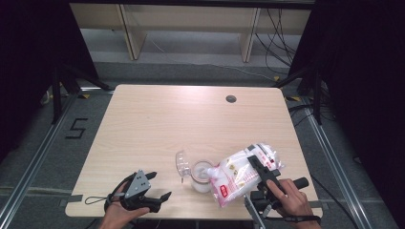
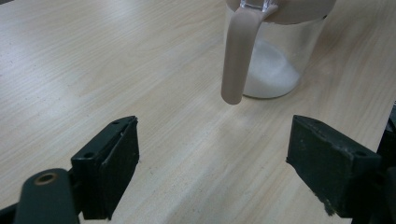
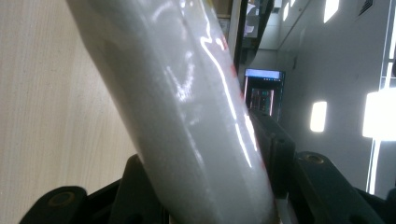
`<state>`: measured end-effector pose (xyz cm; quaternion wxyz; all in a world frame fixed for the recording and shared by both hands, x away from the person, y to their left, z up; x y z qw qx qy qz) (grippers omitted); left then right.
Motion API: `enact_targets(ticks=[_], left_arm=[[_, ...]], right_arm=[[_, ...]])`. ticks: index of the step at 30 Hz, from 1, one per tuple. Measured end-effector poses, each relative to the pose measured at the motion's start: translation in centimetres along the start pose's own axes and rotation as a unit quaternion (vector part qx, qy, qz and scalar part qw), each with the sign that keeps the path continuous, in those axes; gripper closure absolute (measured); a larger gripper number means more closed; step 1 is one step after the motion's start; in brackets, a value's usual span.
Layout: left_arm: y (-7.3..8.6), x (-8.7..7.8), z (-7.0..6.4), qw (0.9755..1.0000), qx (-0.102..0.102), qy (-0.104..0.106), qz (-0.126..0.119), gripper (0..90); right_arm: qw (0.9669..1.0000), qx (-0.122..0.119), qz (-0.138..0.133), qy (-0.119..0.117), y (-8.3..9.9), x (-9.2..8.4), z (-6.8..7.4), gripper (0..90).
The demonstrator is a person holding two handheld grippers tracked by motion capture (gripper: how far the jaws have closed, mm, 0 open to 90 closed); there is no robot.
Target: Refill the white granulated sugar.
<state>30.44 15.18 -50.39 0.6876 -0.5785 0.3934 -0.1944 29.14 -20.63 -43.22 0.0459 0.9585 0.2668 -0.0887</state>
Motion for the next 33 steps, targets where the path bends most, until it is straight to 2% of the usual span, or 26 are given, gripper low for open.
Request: enact_targets(ticks=[3, 4, 5, 6, 7, 8, 9, 10, 11, 13, 14, 15, 16, 17, 19, 20, 21, 22, 23, 24, 25, 27, 29, 30, 32, 33], left_arm=[[0.01, -0.02, 0.05, 1.0000, 0.003, -0.001, 0.003, 16.4], [0.01, -0.02, 0.05, 1.0000, 0.002, -0.001, 0.004, 16.4], [0.01, -0.01, 0.04, 1.0000, 0.003, -0.002, 0.003, 16.4], [0.04, 0.01, -0.04, 1.0000, -0.002, -0.005, 0.001, 16.4], [0.09, 0.03, -0.16, 0.9999, -0.012, -0.006, 0.001, 16.4], [0.09, 0.03, -0.14, 0.9999, -0.011, -0.007, 0.001, 16.4], [0.06, 0.04, -0.11, 1.0000, -0.006, -0.005, -0.001, 16.4], [0.02, 0.02, 0.04, 1.0000, 0.005, -0.003, 0.001, 16.4], [0.09, 0.03, -0.16, 0.9999, -0.012, -0.007, 0.001, 16.4], [0.07, 0.05, -0.13, 0.9999, -0.009, -0.006, -0.002, 16.4], [0.03, 0.05, 0.01, 1.0000, 0.002, -0.002, 0.000, 16.4], [0.11, 0.08, -0.20, 0.9999, -0.014, -0.006, -0.001, 16.4], [0.11, 0.10, -0.21, 0.9999, -0.014, -0.006, -0.001, 16.5], [0.12, 0.12, -0.23, 0.9999, -0.014, -0.005, -0.001, 16.5], [0.10, 0.11, -0.22, 0.9999, -0.012, -0.004, -0.001, 16.5], [0.11, 0.10, -0.22, 0.9999, -0.012, -0.005, -0.001, 16.5], [0.11, 0.09, -0.21, 0.9999, -0.015, -0.006, -0.001, 16.5], [0.09, 0.06, -0.14, 0.9999, -0.010, -0.006, -0.001, 16.5], [0.05, 0.05, -0.03, 1.0000, -0.001, -0.003, 0.000, 16.5], [0.04, 0.05, 0.00, 1.0000, 0.002, -0.002, 0.000, 16.5], [0.11, 0.08, -0.22, 0.9999, -0.015, -0.006, 0.000, 16.5], [0.11, 0.11, -0.23, 0.9999, -0.014, -0.005, -0.001, 16.5], [0.13, 0.14, -0.23, 0.9999, -0.015, -0.005, -0.001, 16.5], [0.15, 0.16, -0.24, 0.9999, -0.016, -0.005, -0.001, 16.5], [0.13, 0.15, -0.23, 0.9999, -0.013, -0.004, -0.001, 16.5], [0.14, 0.15, -0.25, 0.9999, -0.015, -0.004, -0.001, 16.5]], right_arm=[[0.9999, 0.013, 0.008, 0.002, 0.01, -0.12, 0.17, 60.6], [0.9999, 0.006, 0.010, 0.000, 0.00, -0.13, 0.08, 60.7], [0.9999, -0.013, 0.007, 0.001, -0.04, -0.11, -0.23, 60.6], [0.9999, 0.007, 0.015, 0.004, 0.05, -0.22, 0.05, 60.7], [0.9999, -0.004, 0.011, 0.000, 0.10, -0.17, -0.16, 60.6], [0.9999, -0.001, 0.017, -0.001, 0.14, -0.27, -0.15, 60.7], [0.9999, -0.011, 0.006, 0.003, 0.21, -0.15, -0.30, 60.7], [0.9998, -0.010, 0.017, -0.004, 0.20, -0.29, -0.31, 60.7], [0.9998, -0.012, 0.015, -0.002, 0.20, -0.29, -0.33, 60.7], [0.9999, 0.000, 0.015, -0.003, 0.16, -0.31, -0.17, 60.7], [0.9998, 0.005, 0.020, -0.002, 0.06, -0.37, -0.08, 60.7], [0.9999, -0.010, 0.012, -0.001, -0.08, -0.23, -0.37, 60.7], [0.9996, 0.022, 0.016, 0.002, -0.11, -0.23, 0.06, 60.7], [1.0000, -0.002, 0.006, -0.003, -0.25, -0.03, -0.31, 60.7], [1.0000, 0.005, 0.004, 0.000, -0.40, 0.14, -0.31, 60.7], [0.9999, -0.009, 0.008, -0.003, -0.48, 0.12, -0.61, 60.8], [0.9999, 0.006, 0.009, 0.000, -0.38, 0.15, -0.42, 60.7], [0.9998, -0.015, -0.008, 0.012, -0.30, 0.33, -0.71, 60.8], [0.9999, -0.004, 0.010, -0.003, -0.20, 0.11, -0.62, 60.7], [0.9998, -0.017, 0.005, 0.004, -0.05, 0.12, -0.77, 60.8], [0.9996, 0.016, 0.022, 0.002, 0.15, -0.16, -0.32, 60.8], [0.9997, 0.003, 0.022, -0.002, 0.34, -0.32, -0.46, 60.8], [0.9998, 0.004, 0.017, -0.002, 0.42, -0.37, -0.40, 60.8], [0.9998, -0.014, 0.012, -0.003, 0.22, -0.23, -0.67, 60.8], [1.0000, -0.003, 0.007, 0.004, 0.16, -0.14, -0.48, 60.8], [0.9999, -0.010, 0.009, -0.005, -0.02, -0.09, -0.63, 60.8]])
Point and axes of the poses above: each handheld gripper's, and its own axes: x roughly forward along the jaws, y roughly out of its underside, z roughly to its left, the point moved 2 cm from there along x, roughly forward along the jaws, and after that the axes turned 12 degrees about -z, right-handed, at the moved point
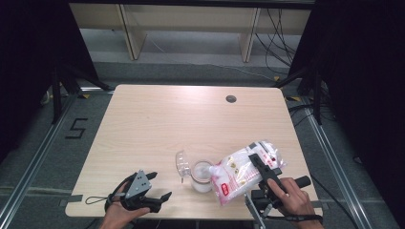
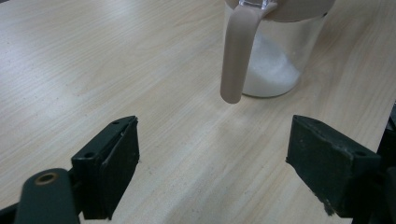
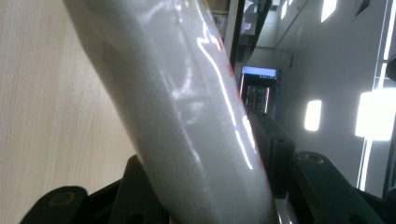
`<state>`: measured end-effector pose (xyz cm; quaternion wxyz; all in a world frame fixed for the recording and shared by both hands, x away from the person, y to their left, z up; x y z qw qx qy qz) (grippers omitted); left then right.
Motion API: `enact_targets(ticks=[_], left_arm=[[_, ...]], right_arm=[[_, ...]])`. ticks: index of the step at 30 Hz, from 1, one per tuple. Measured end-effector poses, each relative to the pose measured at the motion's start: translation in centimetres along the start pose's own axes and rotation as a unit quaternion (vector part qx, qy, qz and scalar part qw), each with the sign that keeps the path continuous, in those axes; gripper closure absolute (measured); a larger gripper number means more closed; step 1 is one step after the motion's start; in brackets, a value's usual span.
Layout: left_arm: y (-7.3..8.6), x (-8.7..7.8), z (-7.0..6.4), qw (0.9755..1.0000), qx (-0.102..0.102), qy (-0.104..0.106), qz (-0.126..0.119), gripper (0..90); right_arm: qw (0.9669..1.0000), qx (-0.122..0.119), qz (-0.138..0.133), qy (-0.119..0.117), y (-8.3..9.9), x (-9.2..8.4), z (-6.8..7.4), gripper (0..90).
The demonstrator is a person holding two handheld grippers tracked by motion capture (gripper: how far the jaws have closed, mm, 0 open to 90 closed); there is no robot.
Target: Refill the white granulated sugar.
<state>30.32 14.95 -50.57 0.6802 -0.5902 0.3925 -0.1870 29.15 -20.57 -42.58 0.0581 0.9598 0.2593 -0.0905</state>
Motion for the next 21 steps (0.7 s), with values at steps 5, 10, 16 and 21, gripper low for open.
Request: enact_targets(ticks=[5, 10, 16, 21], left_arm=[[0.00, -0.01, -0.01, 1.0000, 0.000, 0.001, 0.000, 16.5], [0.01, -0.01, 0.04, 1.0000, 0.000, -0.001, 0.000, 16.5], [0.00, -0.04, 0.04, 1.0000, 0.000, 0.000, 0.000, 16.5], [0.01, -0.02, 0.02, 1.0000, 0.000, 0.000, 0.000, 16.5]], right_arm=[[0.9993, 0.034, 0.007, 0.011, -0.04, 0.31, 0.35, 60.9], [1.0000, 0.004, 0.007, 0.004, 0.36, 0.04, -0.08, 61.0], [0.9999, -0.001, 0.010, 0.007, 0.39, -0.36, -0.27, 61.0], [0.9988, 0.025, -0.029, 0.029, -0.10, 0.25, 0.20, 61.0]])
Point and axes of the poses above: each handheld gripper's, and its own axes: x roughly forward along the jaws, y roughly out of its underside, z roughly to its left, the point moved 2 cm from there along x, roughly forward along the jaws, and after that the axes turned 12 degrees about -z, right-handed, at the moved point
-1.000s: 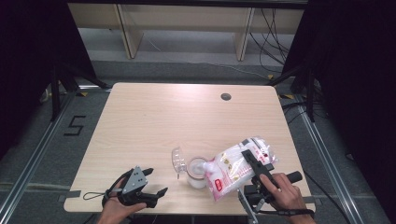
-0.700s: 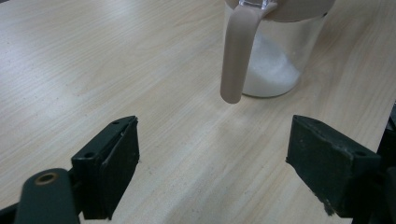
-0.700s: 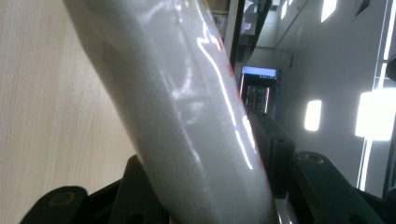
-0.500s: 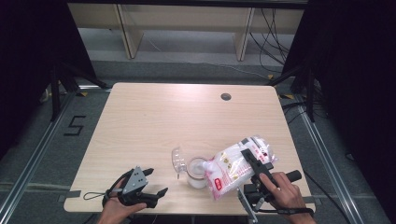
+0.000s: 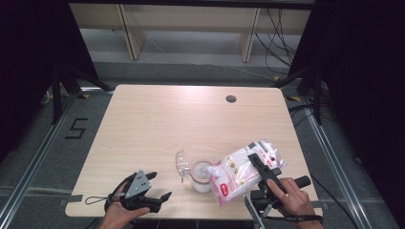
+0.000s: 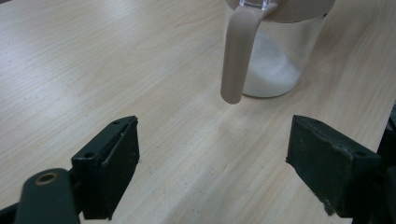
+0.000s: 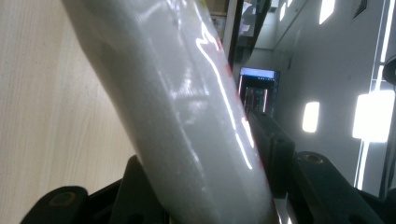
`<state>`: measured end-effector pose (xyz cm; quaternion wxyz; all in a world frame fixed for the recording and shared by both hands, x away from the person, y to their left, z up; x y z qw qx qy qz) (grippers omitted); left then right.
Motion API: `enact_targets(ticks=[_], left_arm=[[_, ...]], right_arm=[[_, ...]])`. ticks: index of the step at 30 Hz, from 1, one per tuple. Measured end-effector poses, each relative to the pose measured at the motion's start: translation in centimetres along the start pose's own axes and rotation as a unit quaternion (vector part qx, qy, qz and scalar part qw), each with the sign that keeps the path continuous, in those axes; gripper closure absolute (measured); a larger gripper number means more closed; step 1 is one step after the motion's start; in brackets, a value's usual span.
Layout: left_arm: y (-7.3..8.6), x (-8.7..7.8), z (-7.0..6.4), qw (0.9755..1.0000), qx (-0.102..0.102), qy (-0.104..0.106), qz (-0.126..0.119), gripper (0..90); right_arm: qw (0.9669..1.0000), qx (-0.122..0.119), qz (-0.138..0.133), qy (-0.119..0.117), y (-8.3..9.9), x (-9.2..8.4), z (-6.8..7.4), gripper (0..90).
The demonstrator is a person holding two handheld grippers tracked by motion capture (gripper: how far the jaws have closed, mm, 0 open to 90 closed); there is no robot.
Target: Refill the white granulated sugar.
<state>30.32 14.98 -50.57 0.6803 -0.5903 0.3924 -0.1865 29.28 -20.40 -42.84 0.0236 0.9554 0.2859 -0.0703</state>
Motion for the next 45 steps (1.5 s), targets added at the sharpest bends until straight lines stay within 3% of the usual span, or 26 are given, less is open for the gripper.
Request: enact_targets(ticks=[1, 3, 4, 5, 6, 7, 8, 9, 12, 14, 16, 18, 20, 22, 24, 25, 26, 27, 32, 33, 34, 35, 37, 41, 45], left_arm=[[0.0, 0.0, 0.0, 1.0000, 0.001, 0.000, 0.000, 16.5], [0.0, 0.0, 0.0, 1.0000, 0.005, 0.002, 0.004, 16.5], [0.0, 0.0, 0.0, 1.0000, 0.007, -0.001, 0.006, 16.5], [0.0, 0.0, 0.0, 0.9999, 0.008, -0.001, 0.006, 16.5], [0.0, 0.0, 0.0, 1.0000, 0.007, 0.001, 0.005, 16.5], [0.0, 0.0, 0.1, 1.0000, 0.007, 0.001, 0.004, 16.5], [0.0, 0.0, 0.0, 1.0000, 0.002, 0.000, -0.001, 16.6], [0.0, 0.0, 0.0, 1.0000, 0.001, 0.000, 0.000, 16.6], [0.0, 0.0, 0.0, 1.0000, 0.006, 0.000, 0.002, 16.6], [0.0, 0.0, 0.0, 1.0000, 0.005, 0.000, 0.003, 16.6], [0.0, -0.1, 0.0, 1.0000, 0.006, 0.002, 0.004, 16.7], [-0.1, -0.1, 0.2, 0.9998, 0.022, 0.003, 0.004, 16.7], [0.0, -0.1, 0.1, 0.9999, 0.013, -0.002, 0.005, 16.7], [0.0, 0.0, 0.0, 1.0000, 0.006, 0.002, 0.004, 16.7], [0.0, 0.0, 0.1, 0.9999, 0.011, 0.001, 0.005, 16.7], [0.0, 0.0, 0.1, 0.9999, 0.010, 0.001, 0.006, 16.7], [0.0, 0.0, 0.0, 1.0000, 0.008, 0.001, 0.004, 16.7], [0.0, 0.0, 0.1, 0.9999, 0.011, 0.001, 0.006, 16.7], [0.0, 0.0, 0.0, 1.0000, 0.007, 0.002, 0.004, 16.7], [0.0, 0.0, 0.0, 1.0000, 0.007, 0.002, 0.004, 16.6], [0.0, 0.0, 0.0, 1.0000, 0.007, 0.002, 0.004, 16.7], [0.0, -0.1, 0.0, 1.0000, 0.007, 0.002, 0.004, 16.6], [0.0, -0.1, 0.1, 0.9999, 0.009, 0.000, 0.006, 16.7], [0.0, -0.1, 0.2, 0.9998, 0.015, 0.002, 0.012, 16.7], [0.0, -0.1, 0.1, 1.0000, 0.006, 0.001, 0.004, 16.7]], right_arm=[[1.0000, 0.000, 0.000, 0.000, 0.0, 0.0, 0.0, 61.0], [0.9996, -0.028, -0.008, -0.004, -0.3, 0.3, -0.4, 61.0], [0.9995, -0.030, -0.008, -0.005, -0.3, 0.4, -0.4, 61.0], [0.9989, -0.036, 0.021, -0.023, -0.4, 0.1, -0.6, 61.1], [0.9990, -0.015, 0.032, -0.026, -0.3, 0.0, -0.3, 61.1], [0.9994, -0.026, 0.016, -0.017, -0.1, 0.2, -0.4, 61.1], [0.9989, -0.019, 0.034, -0.028, -0.1, -0.1, -0.4, 61.1], [0.9989, -0.033, 0.026, -0.022, 0.0, -0.1, -0.5, 61.1], [0.9988, -0.020, 0.038, -0.024, 0.3, -0.6, -0.3, 61.2], [0.9982, -0.033, 0.041, -0.029, 0.2, -0.9, -0.5, 61.2], [0.9988, -0.011, 0.041, -0.024, 0.1, -1.0, -0.2, 61.3], [0.9988, -0.030, 0.030, -0.026, 0.0, -0.7, -0.5, 61.3], [0.9991, -0.006, 0.036, -0.019, -0.1, -0.6, -0.1, 61.3], [0.9990, -0.027, 0.026, -0.023, -0.2, -0.2, -0.5, 61.3], [0.9990, -0.024, 0.032, -0.023, -0.2, -0.1, -0.5, 61.4], [0.9989, -0.035, 0.024, -0.022, -0.2, 0.0, -0.6, 61.3], [0.9989, 0.015, 0.041, -0.016, 0.0, -0.2, 0.0, 61.4], [0.9990, -0.020, 0.031, -0.025, 0.0, -0.1, -0.5, 61.4], [0.9988, -0.006, 0.043, -0.021, 0.0, -0.9, -0.3, 61.6], [0.9988, -0.026, 0.036, -0.021, -0.1, -0.9, -0.7, 61.6], [0.9990, -0.020, 0.034, -0.020, -0.2, -1.0, -0.6, 61.6], [0.9988, -0.032, 0.032, -0.018, -0.3, -1.0, -0.8, 61.7], [0.9994, -0.008, 0.029, -0.016, -0.4, -0.9, -0.5, 61.7], [0.9992, -0.029, 0.022, -0.016, -0.3, -0.6, -0.9, 61.8], [0.9990, -0.013, 0.037, -0.021, 0.2, -1.0, -0.6, 62.0]])
Point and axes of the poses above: each handheld gripper's, and its own axes: x roughly forward along the jaws, y roughly out of its underside, z roughly to its left, the point moved 2 cm from there along x, roughly forward along the jaws, and after that the axes turned 12 degrees about -z, right-handed, at the moved point
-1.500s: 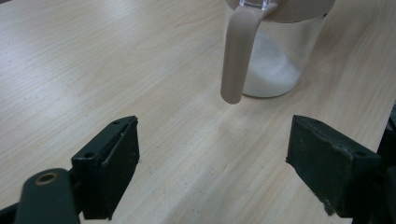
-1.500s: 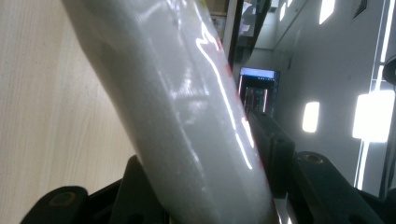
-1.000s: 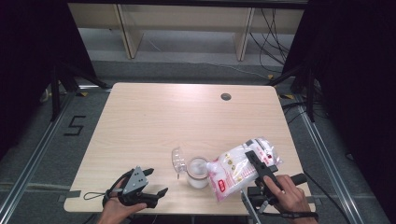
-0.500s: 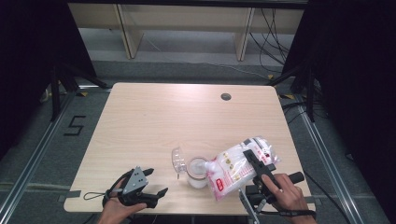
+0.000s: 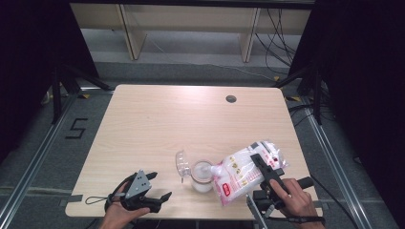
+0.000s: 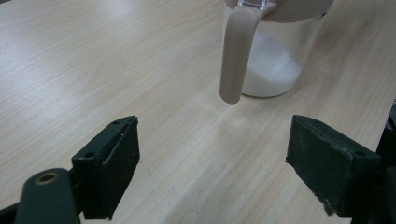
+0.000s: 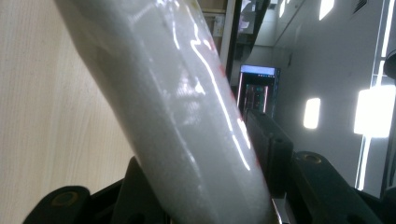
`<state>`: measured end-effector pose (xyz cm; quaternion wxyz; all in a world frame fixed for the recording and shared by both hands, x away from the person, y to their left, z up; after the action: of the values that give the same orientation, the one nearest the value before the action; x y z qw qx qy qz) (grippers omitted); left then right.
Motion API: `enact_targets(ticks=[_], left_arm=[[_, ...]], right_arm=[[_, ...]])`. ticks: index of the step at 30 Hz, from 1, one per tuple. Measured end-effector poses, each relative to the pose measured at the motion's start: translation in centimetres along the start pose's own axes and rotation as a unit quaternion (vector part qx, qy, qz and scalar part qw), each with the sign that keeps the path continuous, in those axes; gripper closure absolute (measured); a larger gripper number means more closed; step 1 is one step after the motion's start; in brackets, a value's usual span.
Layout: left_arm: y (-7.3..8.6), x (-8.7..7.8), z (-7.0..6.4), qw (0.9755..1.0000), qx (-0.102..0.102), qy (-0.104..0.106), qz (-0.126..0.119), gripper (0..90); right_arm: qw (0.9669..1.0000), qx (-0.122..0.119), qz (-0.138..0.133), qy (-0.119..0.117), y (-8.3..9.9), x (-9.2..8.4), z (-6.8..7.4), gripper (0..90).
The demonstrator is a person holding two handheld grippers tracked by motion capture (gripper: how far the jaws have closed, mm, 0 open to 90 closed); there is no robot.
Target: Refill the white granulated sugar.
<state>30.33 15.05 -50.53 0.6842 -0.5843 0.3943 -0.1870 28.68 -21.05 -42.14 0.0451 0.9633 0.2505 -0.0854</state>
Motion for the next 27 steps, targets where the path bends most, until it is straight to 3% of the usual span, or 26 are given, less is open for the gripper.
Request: enact_targets(ticks=[2, 4, 6, 7, 8, 9, 12, 14, 15, 16, 18, 20, 23, 25, 26, 27], left_arm=[[-0.08, -0.06, 0.16, 0.9999, 0.016, 0.002, 0.001, 16.7], [-0.02, -0.05, 0.00, 1.0000, 0.002, -0.001, 0.001, 16.7], [-0.08, 0.00, 0.04, 1.0000, 0.009, 0.002, -0.003, 16.7], [-0.02, 0.02, -0.06, 1.0000, 0.000, -0.002, -0.004, 16.7], [-0.02, 0.00, -0.04, 1.0000, 0.002, -0.003, -0.004, 16.7], [-0.03, 0.00, -0.05, 1.0000, 0.001, -0.003, -0.004, 16.7], [-0.05, 0.01, 0.01, 1.0000, 0.006, 0.001, -0.004, 16.7], [0.01, 0.03, -0.03, 1.0000, 0.000, -0.001, 0.000, 16.7], [0.01, 0.07, -0.12, 1.0000, -0.005, 0.000, -0.004, 16.7], [0.00, 0.06, -0.12, 1.0000, -0.004, 0.000, -0.004, 16.7], [0.01, 0.04, -0.03, 1.0000, -0.001, -0.001, -0.001, 16.7], [0.01, 0.08, -0.09, 1.0000, -0.006, 0.000, -0.004, 16.7], [0.01, 0.06, -0.09, 1.0000, -0.005, -0.002, -0.005, 16.7], [0.01, 0.07, -0.07, 1.0000, -0.006, -0.001, -0.004, 16.7], [0.01, 0.07, -0.08, 1.0000, -0.006, -0.001, -0.004, 16.7], [0.01, 0.06, -0.08, 1.0000, -0.005, -0.001, -0.004, 16.7]], right_arm=[[1.0000, 0.006, 0.006, 0.003, 0.06, -0.18, 0.13, 62.0], [1.0000, 0.008, 0.005, -0.002, 0.11, -0.33, 0.24, 62.1], [1.0000, -0.004, 0.002, 0.000, -0.01, -0.51, 0.13, 62.1], [0.9999, 0.011, 0.006, 0.000, -0.04, -0.63, 0.39, 62.1], [0.9999, -0.015, -0.005, 0.001, -0.17, -0.52, 0.11, 62.1], [1.0000, 0.005, 0.004, -0.005, -0.24, -0.65, 0.39, 62.2], [0.9999, -0.012, -0.008, 0.001, -0.46, -0.52, -0.01, 62.2], [1.0000, 0.001, -0.005, 0.000, -0.54, -0.48, 0.13, 62.2], [0.9999, -0.009, -0.010, -0.001, -0.60, -0.36, -0.08, 62.3], [0.9999, 0.008, -0.009, 0.002, -0.55, -0.30, 0.18, 62.3], [0.9998, -0.014, -0.011, 0.003, -0.55, -0.09, -0.13, 62.4], [0.9999, 0.009, -0.004, 0.002, -0.33, 0.00, 0.21, 62.4], [0.9999, -0.016, -0.005, -0.002, -0.13, 0.02, -0.13, 62.5], [1.0000, 0.007, -0.004, 0.004, 0.07, -0.16, 0.27, 62.5], [0.9999, -0.011, -0.008, 0.002, 0.06, -0.22, -0.01, 62.5], [1.0000, 0.000, 0.006, 0.000, 0.02, -0.51, 0.17, 62.6]])
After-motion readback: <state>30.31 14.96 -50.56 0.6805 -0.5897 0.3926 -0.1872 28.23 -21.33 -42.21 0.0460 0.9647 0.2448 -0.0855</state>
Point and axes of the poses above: each handheld gripper's, and its own axes: x roughly forward along the jaws, y roughly out of its underside, z roughly to its left, the point moved 2 cm from there along x, roughly forward along the jaws, and after that the axes turned 12 degrees about -z, right-handed, at the moved point
